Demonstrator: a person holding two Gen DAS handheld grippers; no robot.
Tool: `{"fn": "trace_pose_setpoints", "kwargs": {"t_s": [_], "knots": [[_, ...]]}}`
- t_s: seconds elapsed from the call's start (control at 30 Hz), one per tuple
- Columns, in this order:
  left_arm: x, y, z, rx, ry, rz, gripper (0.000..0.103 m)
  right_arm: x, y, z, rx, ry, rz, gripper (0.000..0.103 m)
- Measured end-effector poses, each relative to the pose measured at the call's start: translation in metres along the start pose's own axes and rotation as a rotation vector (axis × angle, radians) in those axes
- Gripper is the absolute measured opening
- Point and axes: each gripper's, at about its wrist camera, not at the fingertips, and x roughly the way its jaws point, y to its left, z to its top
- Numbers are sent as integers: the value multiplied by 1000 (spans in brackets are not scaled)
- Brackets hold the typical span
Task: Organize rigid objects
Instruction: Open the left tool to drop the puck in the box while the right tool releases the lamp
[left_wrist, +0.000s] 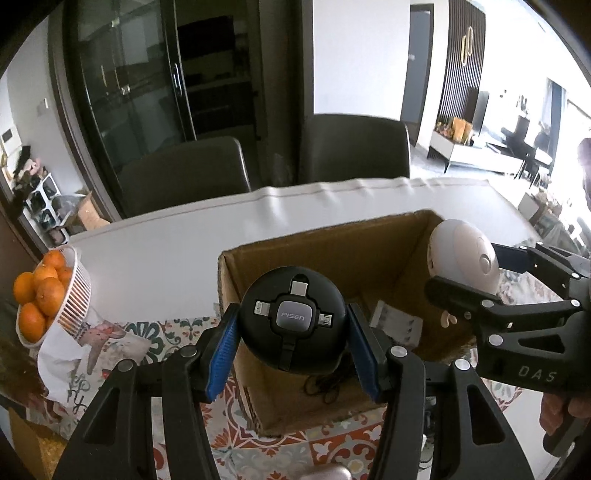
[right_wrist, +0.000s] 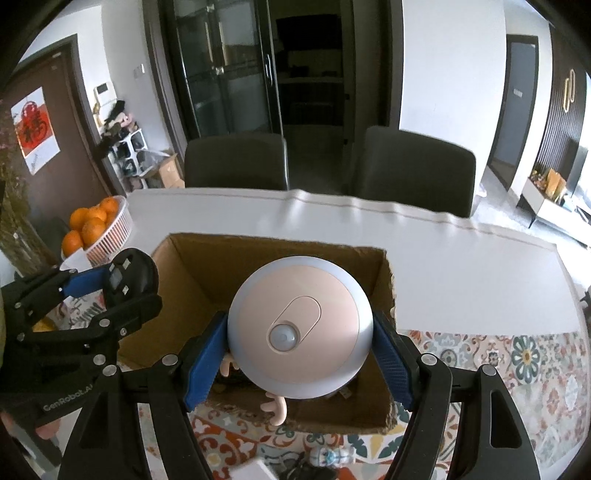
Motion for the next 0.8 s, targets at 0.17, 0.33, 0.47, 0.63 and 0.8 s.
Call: {"fn": "trace_pose_setpoints", "kwargs": {"t_s": [0.17,0.33,0.47,0.63,0.8], "knots": [[15,-1,-2,4,32,4,55,18,-3,-4,16,52,10,75],[23,-1,-4,-13,65,-9,55,30,-5,-9,27,93,7,75],[24,-2,-5,-22,67,-3,58,34,-7,-11,36,121,15,75],[13,-2,0,-25,27,25,73,35,-11,-11,64,140,37,77],[-2,0,0,-27,-6,75,82,26,-7,-14,75,123,21,78]]}}
